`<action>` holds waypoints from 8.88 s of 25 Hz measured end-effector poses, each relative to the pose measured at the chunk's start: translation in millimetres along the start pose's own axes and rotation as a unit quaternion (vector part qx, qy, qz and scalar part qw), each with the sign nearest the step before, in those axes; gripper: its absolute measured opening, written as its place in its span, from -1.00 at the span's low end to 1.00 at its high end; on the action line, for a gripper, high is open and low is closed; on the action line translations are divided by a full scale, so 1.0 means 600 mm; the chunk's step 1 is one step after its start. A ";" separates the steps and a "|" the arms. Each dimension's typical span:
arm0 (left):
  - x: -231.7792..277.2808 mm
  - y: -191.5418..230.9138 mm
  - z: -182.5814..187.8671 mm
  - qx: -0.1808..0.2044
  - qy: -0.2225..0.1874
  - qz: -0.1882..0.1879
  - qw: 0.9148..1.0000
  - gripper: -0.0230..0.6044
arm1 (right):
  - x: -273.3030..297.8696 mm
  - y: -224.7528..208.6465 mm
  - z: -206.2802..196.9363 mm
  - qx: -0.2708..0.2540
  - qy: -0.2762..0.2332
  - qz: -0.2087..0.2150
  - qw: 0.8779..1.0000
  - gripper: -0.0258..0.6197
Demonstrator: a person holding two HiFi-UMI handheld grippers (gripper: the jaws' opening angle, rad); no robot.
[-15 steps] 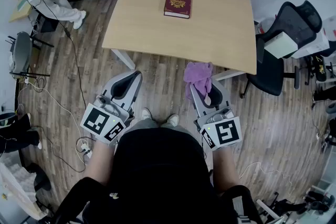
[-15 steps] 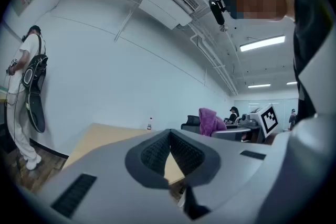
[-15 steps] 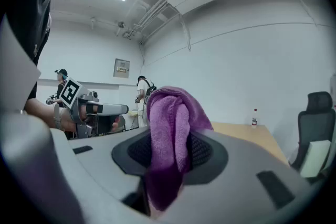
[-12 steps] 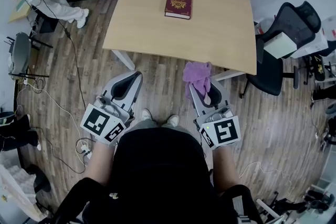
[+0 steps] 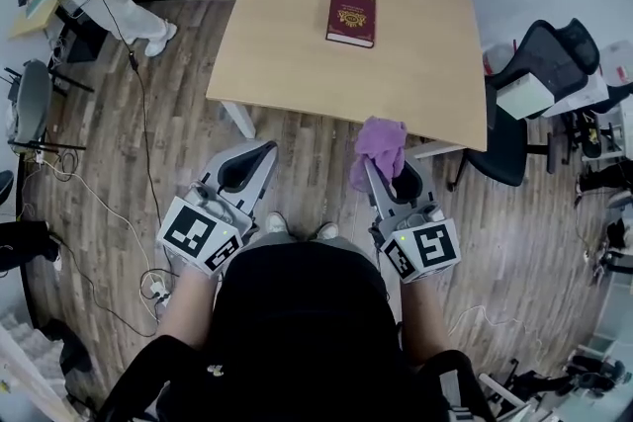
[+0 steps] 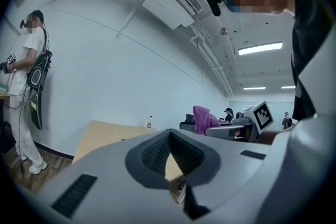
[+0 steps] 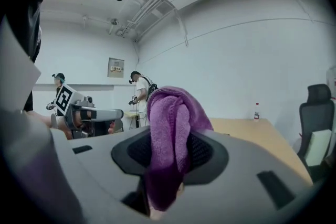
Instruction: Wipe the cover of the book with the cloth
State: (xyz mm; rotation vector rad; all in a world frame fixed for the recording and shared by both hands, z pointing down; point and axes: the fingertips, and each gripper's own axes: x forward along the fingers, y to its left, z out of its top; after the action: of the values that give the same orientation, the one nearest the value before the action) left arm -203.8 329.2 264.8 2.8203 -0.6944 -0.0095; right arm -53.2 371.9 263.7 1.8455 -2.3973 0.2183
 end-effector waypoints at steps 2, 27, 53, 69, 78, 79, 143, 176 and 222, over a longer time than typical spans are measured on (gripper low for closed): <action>-0.011 0.015 0.003 0.000 -0.007 -0.013 1.000 -0.87 | 0.012 0.009 -0.002 -0.007 0.008 -0.005 1.000 -0.44; 0.170 0.156 0.008 0.011 0.016 0.048 0.999 -0.87 | 0.193 -0.170 0.010 0.009 0.015 0.015 1.000 -0.44; 0.474 0.226 -0.022 0.041 0.093 0.104 0.989 -0.87 | 0.332 -0.488 0.001 0.100 0.012 0.037 0.994 -0.44; 0.604 0.370 -0.130 -0.012 0.160 0.038 0.986 -0.87 | 0.489 -0.592 -0.071 0.115 0.092 -0.033 0.989 -0.44; 0.665 0.439 -0.237 -0.023 0.210 0.001 0.977 -0.87 | 0.615 -0.630 -0.132 0.119 0.139 -0.056 0.981 -0.44; 0.670 0.445 -0.249 -0.028 0.215 -0.001 0.976 -0.87 | 0.628 -0.634 -0.141 0.119 0.145 -0.056 0.981 -0.43; 0.732 0.503 -0.439 -0.047 0.308 0.053 0.949 -0.87 | 0.673 -0.633 -0.447 0.170 0.242 -0.102 0.950 -0.42; 0.735 0.505 -0.435 -0.069 0.285 0.061 0.954 -0.87 | 0.611 -0.527 -0.463 0.048 0.343 -0.009 0.938 -0.44; 0.732 0.502 -0.432 -0.105 0.253 0.048 0.961 -0.87 | 0.884 -0.685 -0.396 0.061 0.382 -0.022 0.922 -0.48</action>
State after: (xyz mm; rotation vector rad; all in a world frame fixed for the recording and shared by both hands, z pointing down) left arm 64.0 -72.5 607.8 2.4278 -0.6565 0.5949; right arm 207.6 -193.5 608.5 1.4569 -1.8156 0.9094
